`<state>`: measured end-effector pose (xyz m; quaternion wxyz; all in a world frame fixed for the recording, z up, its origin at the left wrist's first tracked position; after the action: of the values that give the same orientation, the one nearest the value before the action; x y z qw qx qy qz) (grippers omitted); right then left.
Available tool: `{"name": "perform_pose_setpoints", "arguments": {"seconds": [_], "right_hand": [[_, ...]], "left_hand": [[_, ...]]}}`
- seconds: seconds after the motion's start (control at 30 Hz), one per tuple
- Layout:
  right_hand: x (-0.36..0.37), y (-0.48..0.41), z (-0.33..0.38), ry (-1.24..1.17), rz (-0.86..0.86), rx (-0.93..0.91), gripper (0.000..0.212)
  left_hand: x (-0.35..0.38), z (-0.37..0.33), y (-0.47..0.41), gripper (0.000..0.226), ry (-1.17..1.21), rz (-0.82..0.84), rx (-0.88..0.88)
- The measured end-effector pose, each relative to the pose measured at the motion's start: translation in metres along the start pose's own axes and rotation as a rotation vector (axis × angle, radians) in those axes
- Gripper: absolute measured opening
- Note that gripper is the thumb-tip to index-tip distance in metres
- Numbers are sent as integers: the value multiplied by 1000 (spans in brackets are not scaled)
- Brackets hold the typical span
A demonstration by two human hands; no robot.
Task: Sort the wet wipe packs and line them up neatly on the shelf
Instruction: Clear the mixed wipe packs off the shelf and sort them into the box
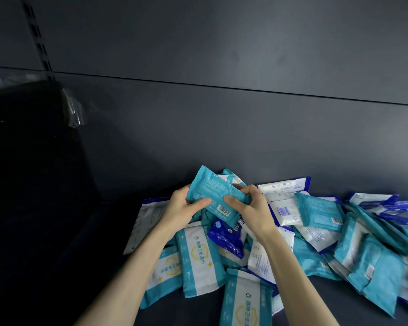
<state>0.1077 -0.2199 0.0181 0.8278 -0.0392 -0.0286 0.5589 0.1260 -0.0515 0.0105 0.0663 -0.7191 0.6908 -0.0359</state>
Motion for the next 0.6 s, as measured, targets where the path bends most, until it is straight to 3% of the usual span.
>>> {"name": "perform_pose_setpoints", "arguments": {"seconds": [0.13, 0.27, 0.4, 0.6], "right_hand": [[4, -5, 12, 48, 66, -25, 30], [16, -9, 21, 43, 117, 3, 49], [35, -7, 20, -111, 143, 71, 30], [42, -4, 15, -230, 78, 66, 20]], "left_hand": [[-5, -8, -3, 26, 129, -64, 7], [-8, -14, -1, 26, 302, -108, -52], [-9, -11, 4, 40, 354, -34, -116], [-21, -5, 8, 35, 318, -24, -130]]}}
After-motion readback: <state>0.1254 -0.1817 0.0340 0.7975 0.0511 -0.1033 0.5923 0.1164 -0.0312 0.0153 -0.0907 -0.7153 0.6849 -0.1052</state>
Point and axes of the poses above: each hand's wrist, its own y-axis away from the middle knuckle, its own x-axis out of the palm, z = x × y, the point moved 7 cm from there along -y, towards the middle knuckle, and after that the axes turned 15 degrees about -z, right-handed, at the moved point
